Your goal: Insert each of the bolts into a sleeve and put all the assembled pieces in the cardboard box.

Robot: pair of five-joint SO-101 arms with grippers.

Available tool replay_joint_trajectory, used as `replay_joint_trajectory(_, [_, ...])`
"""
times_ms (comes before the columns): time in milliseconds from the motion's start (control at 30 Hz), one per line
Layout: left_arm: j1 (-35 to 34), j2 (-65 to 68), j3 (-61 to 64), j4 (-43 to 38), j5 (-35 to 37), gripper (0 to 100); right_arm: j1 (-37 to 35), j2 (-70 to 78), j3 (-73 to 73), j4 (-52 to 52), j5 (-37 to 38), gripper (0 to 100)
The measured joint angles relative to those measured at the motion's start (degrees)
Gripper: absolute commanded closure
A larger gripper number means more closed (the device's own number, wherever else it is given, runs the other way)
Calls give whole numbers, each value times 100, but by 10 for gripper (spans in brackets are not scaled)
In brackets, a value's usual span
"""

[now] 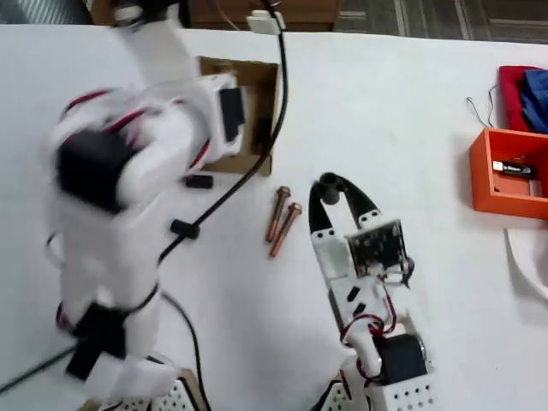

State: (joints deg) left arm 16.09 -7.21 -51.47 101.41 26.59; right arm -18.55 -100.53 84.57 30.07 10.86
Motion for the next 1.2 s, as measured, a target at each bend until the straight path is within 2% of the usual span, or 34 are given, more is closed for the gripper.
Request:
replay_joint_trajectory(233, [18,-2075,2145,-26,220,976,-26,-114,237,-18,0,975])
replay_joint_trajectory(333, [18,-2927,3455,-695,-79,976,-158,-114,237,-18,0,975])
replay_joint_trajectory(467, [18,-3631,5363,-2558,-484,976,-440,-114,237,-53,0,975])
replay_joint_trajectory(700, [114,-4316,8422,-6778,-484,975,-501,-123,264,-1064,0,976])
replay_joint_trajectory(767, [185,-4519,8826,-7393,-396,975,-519,-114,396,-1257,0,976])
replay_joint_trajectory(867, [413,-4800,9090,-7684,-237,975,-501,-114,651,-1468,-70,976])
replay_joint_trajectory(1033, [879,-4870,9143,-7789,97,975,-510,-114,993,-1574,-756,976])
replay_joint_trajectory(1200, [976,-4870,9275,-7789,220,975,-519,-114,1029,-1591,-967,976])
